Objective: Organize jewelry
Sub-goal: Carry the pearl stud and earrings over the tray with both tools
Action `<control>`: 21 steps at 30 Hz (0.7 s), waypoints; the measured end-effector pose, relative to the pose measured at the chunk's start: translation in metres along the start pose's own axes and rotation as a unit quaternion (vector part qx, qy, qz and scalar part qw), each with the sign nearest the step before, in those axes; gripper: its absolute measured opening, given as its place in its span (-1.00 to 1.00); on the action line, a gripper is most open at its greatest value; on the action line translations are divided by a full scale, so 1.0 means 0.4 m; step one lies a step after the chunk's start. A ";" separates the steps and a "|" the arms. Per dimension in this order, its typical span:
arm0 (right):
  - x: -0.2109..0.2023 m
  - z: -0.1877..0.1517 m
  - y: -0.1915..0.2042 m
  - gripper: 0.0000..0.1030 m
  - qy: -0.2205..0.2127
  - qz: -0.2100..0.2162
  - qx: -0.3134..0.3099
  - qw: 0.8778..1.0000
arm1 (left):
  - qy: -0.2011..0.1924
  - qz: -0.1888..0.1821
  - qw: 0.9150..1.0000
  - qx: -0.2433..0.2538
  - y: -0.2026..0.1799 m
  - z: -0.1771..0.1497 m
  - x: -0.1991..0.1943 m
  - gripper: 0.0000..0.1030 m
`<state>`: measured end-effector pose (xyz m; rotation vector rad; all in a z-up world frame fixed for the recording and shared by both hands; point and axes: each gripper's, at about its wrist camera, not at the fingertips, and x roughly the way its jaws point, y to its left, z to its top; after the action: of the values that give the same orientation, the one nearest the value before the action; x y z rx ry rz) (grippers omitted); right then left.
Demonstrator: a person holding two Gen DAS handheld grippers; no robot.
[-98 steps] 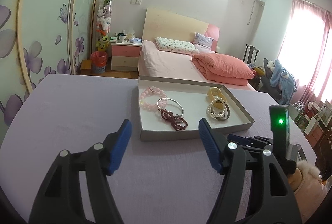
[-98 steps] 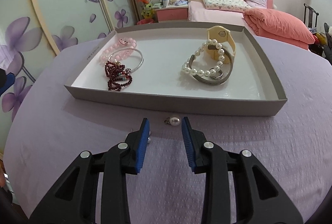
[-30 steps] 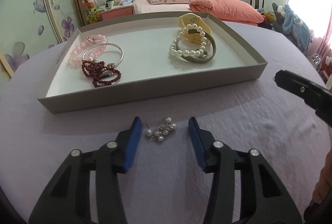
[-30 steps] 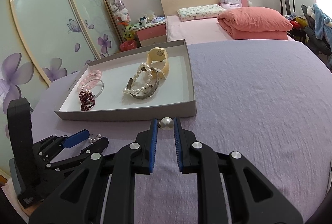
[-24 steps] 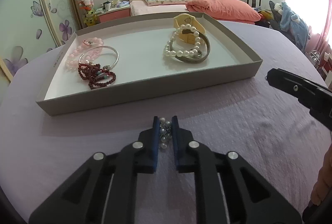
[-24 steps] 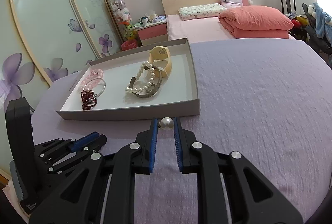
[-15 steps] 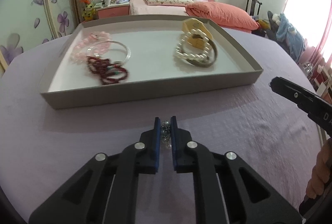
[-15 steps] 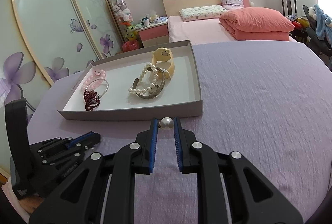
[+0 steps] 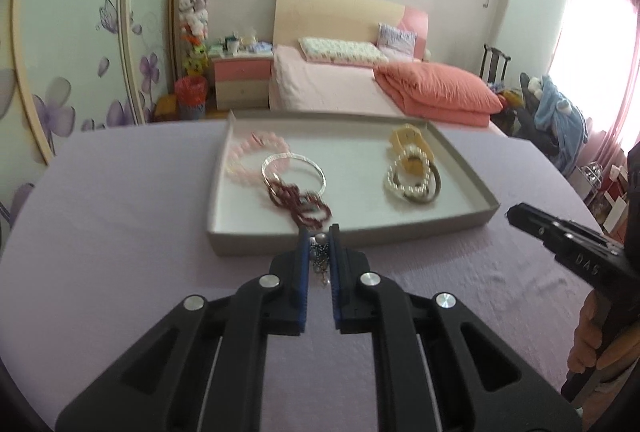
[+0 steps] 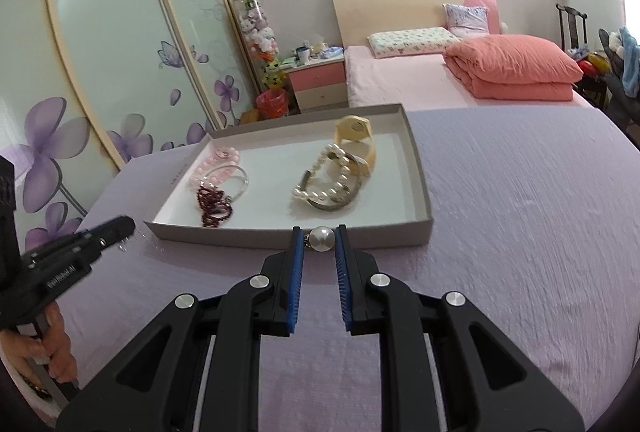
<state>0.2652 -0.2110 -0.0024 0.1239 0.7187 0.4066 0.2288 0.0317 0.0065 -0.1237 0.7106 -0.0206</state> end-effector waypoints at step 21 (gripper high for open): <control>0.005 0.020 0.089 -0.67 -0.001 0.007 -0.031 0.999 | -0.017 0.007 1.000 0.003 0.026 0.016 -0.055 -0.80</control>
<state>0.2607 -0.1775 0.0109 0.0705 0.7030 0.4417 0.2161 0.0440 0.0242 -0.1122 0.6784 -0.0066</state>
